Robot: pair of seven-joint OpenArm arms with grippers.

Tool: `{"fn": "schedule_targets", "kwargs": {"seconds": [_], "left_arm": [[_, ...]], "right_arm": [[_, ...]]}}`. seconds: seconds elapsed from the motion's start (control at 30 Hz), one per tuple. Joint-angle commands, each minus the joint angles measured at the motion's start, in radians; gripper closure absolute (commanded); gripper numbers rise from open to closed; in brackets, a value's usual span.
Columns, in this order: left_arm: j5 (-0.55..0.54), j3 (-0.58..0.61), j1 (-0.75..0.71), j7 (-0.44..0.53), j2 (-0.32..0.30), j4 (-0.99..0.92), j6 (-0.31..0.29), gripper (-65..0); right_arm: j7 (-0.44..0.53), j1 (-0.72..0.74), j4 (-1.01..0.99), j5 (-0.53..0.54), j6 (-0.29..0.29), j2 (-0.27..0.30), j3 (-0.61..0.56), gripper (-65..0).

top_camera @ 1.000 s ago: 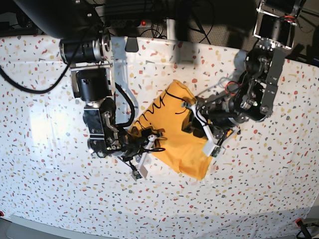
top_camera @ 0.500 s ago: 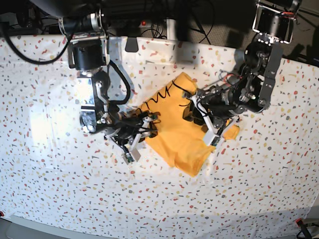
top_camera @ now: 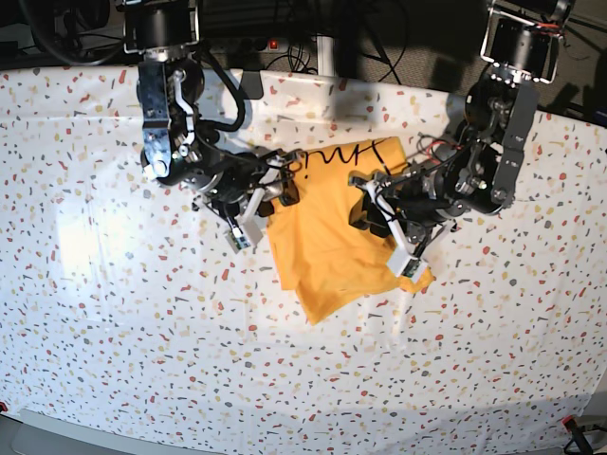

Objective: Fold the T-shirt properly
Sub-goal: 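Straighten the folded shirt with both grippers so the 'Smile' text faces up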

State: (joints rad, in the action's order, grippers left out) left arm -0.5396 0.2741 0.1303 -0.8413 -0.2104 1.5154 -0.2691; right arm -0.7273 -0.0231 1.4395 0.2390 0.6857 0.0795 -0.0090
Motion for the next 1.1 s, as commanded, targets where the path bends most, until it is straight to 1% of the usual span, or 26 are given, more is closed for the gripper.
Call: {"fn": "schedule_targets", "kwargs": {"seconds": [0.0, 0.1, 0.17, 0.27, 0.43, 0.6, 0.67, 0.77, 0.87, 0.93, 1.07], "left_arm": [[-0.011, -0.005, 0.019, 0.020, -0.001, 0.016, -0.008, -22.0], [-0.011, -0.005, 0.019, 0.020, 0.000, 0.016, -0.008, -22.0], [-0.011, -0.005, 0.019, 0.019, 0.000, 0.016, -0.008, -22.0], [-0.012, -0.004, 0.019, 0.018, -0.001, 0.016, -0.008, -22.0], [-0.009, -0.004, 0.021, -0.003, -0.005, 0.016, -0.015, -22.0], [0.000, -0.004, 0.025, -0.010, -0.029, 0.016, -0.019, -22.0], [-0.001, -0.004, 0.024, -0.035, -0.040, 0.016, -0.019, -22.0], [0.000, -0.004, 0.025, -0.060, -0.043, 0.016, -0.019, -22.0], [-0.001, -0.004, 0.026, -0.047, -0.043, 0.017, -0.019, -22.0], [-0.002, -0.004, 0.034, -0.052, -0.043, 0.017, -0.019, -22.0], [-0.006, -0.004, 0.082, -0.123, -0.042, 0.031, -0.019, -22.0]], "right_arm": [[-0.071, -0.032, 0.023, -0.018, 0.009, 0.004, -0.004, -25.7], [-0.071, -0.098, 0.105, -0.013, 0.009, 0.003, -0.004, -25.7], [-0.075, -0.134, 0.160, 0.010, 0.010, 0.004, -0.004, -25.7], [-0.075, -0.160, 0.220, 0.008, 0.009, 0.004, -0.003, -25.7], [-0.074, -0.137, 0.232, -0.005, 0.006, 0.004, -0.003, -25.7], [-0.064, -0.093, 0.232, -0.077, -0.042, 0.003, -0.003, -25.7], [-0.058, -0.073, 0.232, -0.086, -0.053, 0.003, -0.003, -25.7], [-0.056, -0.043, 0.232, -0.086, -0.055, 0.003, -0.004, -25.7], [-0.059, -0.028, 0.232, -0.074, -0.055, 0.000, -0.004, -25.7], [-0.056, -0.027, 0.232, -0.047, -0.055, 0.001, -0.004, -25.7], [-0.056, -0.027, 0.258, 0.005, -0.055, 0.001, -0.004, -25.7]]}}
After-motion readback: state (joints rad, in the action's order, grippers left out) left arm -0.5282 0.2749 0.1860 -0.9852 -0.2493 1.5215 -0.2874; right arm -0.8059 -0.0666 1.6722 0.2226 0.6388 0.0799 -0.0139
